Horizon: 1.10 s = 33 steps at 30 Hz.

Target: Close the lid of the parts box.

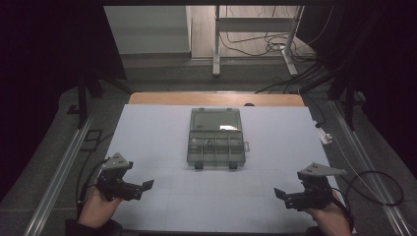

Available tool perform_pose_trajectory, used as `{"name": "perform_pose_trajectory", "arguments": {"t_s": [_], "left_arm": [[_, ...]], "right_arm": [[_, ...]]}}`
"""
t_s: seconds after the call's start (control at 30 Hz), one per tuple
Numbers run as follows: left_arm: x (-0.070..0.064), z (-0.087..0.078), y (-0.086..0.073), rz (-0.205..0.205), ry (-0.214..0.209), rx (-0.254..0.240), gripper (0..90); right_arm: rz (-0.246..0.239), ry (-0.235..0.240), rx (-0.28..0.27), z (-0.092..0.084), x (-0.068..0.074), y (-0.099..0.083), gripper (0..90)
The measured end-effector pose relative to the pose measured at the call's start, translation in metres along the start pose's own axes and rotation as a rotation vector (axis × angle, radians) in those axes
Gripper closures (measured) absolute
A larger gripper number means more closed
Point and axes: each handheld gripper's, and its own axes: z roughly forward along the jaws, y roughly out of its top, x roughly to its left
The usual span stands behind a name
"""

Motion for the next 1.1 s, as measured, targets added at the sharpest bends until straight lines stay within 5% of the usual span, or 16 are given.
{"name": "perform_pose_trajectory", "arguments": {"t_s": [1.1], "left_arm": [[0.014,0.055,0.043,0.018,-0.073,0.013,0.0]], "right_arm": [[-0.03,0.086,0.008,0.048,-0.009,0.046,0.0]]}}
